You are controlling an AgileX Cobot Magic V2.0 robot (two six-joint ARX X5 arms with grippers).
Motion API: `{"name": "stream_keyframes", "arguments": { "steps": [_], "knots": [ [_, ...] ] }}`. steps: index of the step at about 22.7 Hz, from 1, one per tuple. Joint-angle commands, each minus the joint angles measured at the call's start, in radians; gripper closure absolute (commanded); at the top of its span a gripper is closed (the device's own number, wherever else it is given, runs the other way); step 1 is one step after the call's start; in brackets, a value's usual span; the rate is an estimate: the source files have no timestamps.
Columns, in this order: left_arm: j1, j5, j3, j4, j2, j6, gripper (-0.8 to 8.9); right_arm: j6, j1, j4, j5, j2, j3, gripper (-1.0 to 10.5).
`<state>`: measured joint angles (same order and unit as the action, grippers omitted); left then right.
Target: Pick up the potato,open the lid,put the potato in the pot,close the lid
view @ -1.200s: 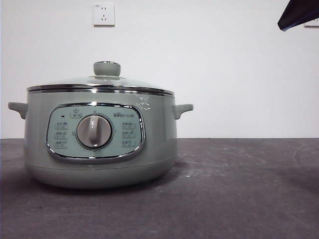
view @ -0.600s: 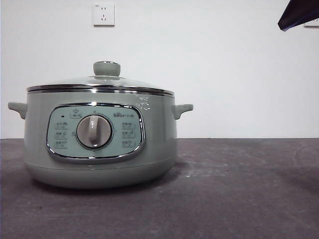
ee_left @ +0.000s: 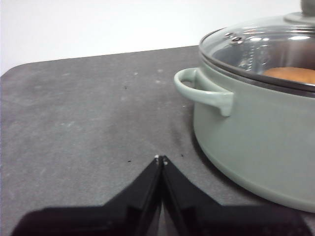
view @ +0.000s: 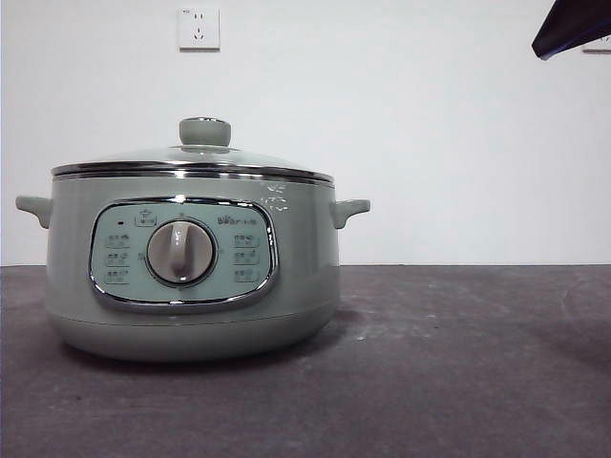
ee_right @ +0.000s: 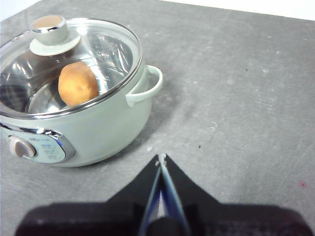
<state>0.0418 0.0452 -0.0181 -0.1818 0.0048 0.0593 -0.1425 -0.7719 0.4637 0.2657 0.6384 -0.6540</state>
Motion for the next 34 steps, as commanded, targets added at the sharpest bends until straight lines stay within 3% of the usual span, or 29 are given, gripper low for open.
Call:
{"name": "stream_keyframes", "arguments": {
  "steps": [1, 16, 19, 22, 27, 29, 34],
  "knots": [
    [-0.004, 0.008, 0.015, 0.001, -0.003, -0.006, 8.17, -0.01, -0.001, -0.006, 0.002, -0.002, 0.006, 9.5],
    [-0.004, 0.008, 0.015, 0.002, -0.003, -0.006, 8.17, -0.01, -0.001, -0.006, 0.002, -0.002, 0.006, 9.5],
    [-0.004, 0.008, 0.015, 0.002, -0.003, -0.006, 8.17, 0.077, 0.007, -0.004, 0.007, -0.028, 0.006, 9.5],
    [-0.004, 0.008, 0.015, 0.002, -0.003, -0.006, 8.17, 0.169, 0.102, -0.011, -0.033, -0.082, 0.012, 9.5],
    [-0.004, 0.008, 0.015, 0.002, -0.003, -0.006, 8.17, 0.193, 0.45, -0.029, -0.32, -0.27, 0.149, 9.5],
    [-0.004, 0.008, 0.015, 0.002, -0.003, -0.006, 8.17, 0.193, 0.562, -0.048, -0.343, -0.351, 0.229, 9.5],
    [-0.004, 0.008, 0.015, 0.002, -0.003, -0.006, 8.17, 0.193, 0.67, -0.154, -0.344, -0.459, 0.372, 9.5]
  ]
}}
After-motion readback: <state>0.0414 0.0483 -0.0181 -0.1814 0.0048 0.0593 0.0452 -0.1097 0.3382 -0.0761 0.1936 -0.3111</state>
